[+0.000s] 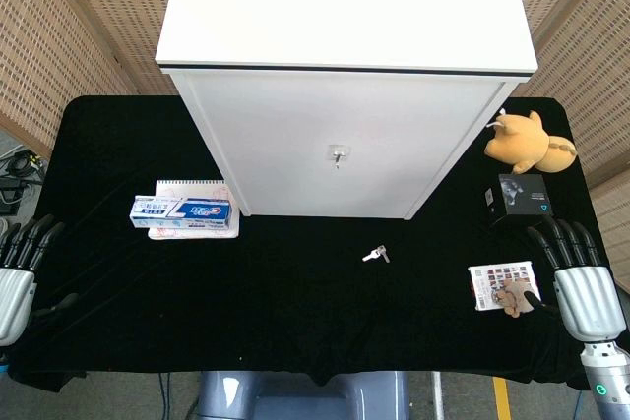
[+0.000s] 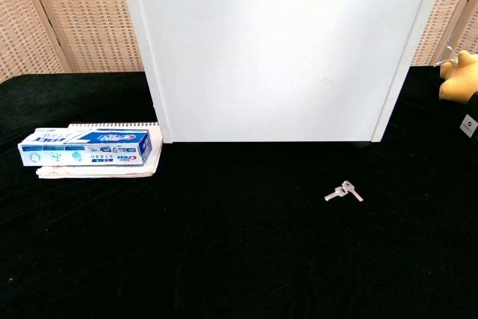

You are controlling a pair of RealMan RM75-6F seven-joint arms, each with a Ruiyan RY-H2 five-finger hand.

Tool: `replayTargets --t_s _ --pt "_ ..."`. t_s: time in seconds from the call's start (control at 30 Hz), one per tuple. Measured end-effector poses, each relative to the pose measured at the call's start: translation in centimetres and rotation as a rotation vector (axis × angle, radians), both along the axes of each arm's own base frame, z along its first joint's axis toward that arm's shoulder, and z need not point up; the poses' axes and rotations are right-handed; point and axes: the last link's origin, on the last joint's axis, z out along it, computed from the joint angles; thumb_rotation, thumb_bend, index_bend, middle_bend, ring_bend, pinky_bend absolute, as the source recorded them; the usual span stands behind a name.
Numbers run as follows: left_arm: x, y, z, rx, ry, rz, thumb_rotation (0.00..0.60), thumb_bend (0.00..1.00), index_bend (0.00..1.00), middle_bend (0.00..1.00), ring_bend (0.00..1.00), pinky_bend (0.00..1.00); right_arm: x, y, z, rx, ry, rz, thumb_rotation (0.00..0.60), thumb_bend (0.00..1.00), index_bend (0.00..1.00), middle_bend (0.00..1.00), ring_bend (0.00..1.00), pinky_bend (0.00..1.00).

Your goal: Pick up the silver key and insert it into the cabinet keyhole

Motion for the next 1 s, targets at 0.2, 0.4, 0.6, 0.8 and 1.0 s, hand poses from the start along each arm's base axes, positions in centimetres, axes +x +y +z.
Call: replayTargets --t_s 0.2,0.4,0.6,0.8,1.0 --pt "0.0 0.0 -0.1 -0.003 0.005 0.003 0.600 0.00 0.00 0.00 0.00 0.00 -0.2 0.0 -0.2 0.004 0.007 -0.012 0.600 0.00 0.15 0.07 0.01 0.00" --pt "-0.1 0.2 -0.2 -0.003 0.006 0.014 0.600 0.00 0.00 0.00 0.00 0.00 0.2 -1.1 -1.1 0.047 0.038 0.000 0.600 0.00 0.16 0.72 0.67 0.60" --pt "-0.4 0.9 -0.5 -0.009 0.013 0.038 0.600 0.00 0.00 0.00 0.00 0.00 2.6 -3.9 -3.5 0.165 0.105 0.108 0.600 0.13 0.29 0.93 0.95 1.00" --pt "-0.9 1.4 -0.6 -0.009 0.018 0.064 0.600 0.00 0.00 0.00 0.00 0.00 5.8 -7.3 -6.9 0.328 0.153 0.228 0.600 0.29 0.38 0.97 0.98 1.00" --pt "-1.3 2.0 -0.8 -0.018 0.019 0.085 0.600 0.00 0.00 0.00 0.00 0.00 9.3 -10.4 -10.7 0.439 0.199 0.311 0.600 0.39 0.44 0.97 0.98 1.00"
